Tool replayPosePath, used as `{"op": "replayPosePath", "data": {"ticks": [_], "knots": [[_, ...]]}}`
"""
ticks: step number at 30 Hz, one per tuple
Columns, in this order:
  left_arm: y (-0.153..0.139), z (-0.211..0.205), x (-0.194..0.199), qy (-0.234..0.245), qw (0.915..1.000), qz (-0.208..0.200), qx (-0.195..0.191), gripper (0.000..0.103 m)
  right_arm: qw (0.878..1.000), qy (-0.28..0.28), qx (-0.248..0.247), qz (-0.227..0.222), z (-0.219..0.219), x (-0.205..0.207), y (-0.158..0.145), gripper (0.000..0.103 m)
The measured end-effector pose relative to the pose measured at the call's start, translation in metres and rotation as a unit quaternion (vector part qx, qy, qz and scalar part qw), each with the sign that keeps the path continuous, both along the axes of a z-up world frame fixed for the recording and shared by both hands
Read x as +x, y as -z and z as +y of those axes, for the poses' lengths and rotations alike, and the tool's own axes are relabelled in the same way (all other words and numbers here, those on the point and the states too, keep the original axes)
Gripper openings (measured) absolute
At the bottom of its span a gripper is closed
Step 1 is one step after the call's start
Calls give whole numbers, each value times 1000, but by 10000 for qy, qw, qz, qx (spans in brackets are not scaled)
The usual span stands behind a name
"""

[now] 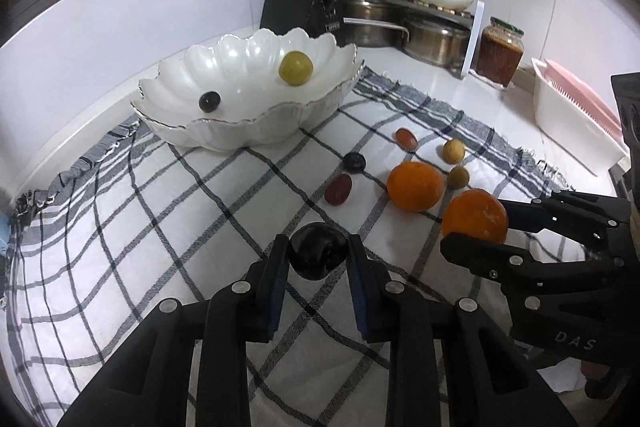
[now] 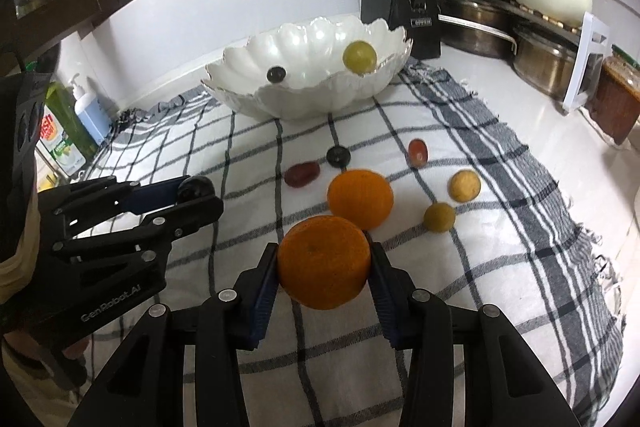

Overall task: Organize fruits
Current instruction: 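Lift and carry the orange and dark plum over the white bowl with both grippers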

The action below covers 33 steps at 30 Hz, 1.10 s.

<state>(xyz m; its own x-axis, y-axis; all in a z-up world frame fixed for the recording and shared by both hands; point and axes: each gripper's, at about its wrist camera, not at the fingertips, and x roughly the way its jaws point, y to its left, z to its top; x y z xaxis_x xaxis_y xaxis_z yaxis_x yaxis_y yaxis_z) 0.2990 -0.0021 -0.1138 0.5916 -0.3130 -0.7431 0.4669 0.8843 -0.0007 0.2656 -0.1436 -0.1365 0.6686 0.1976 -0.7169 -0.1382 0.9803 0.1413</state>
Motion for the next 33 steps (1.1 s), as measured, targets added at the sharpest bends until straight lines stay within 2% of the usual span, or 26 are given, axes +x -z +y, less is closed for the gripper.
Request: {"op": "replayPosePath", "data": {"ticks": [22, 33], "knots": [[-61, 18, -13, -358, 9947, -881, -387, 29, 9923, -9, -87, -1238, 4, -4, -66, 45], [-88, 24, 1, -582, 9887, -1285, -503, 29, 9855, -4, -161, -1689, 7, 17, -95, 45]]}}
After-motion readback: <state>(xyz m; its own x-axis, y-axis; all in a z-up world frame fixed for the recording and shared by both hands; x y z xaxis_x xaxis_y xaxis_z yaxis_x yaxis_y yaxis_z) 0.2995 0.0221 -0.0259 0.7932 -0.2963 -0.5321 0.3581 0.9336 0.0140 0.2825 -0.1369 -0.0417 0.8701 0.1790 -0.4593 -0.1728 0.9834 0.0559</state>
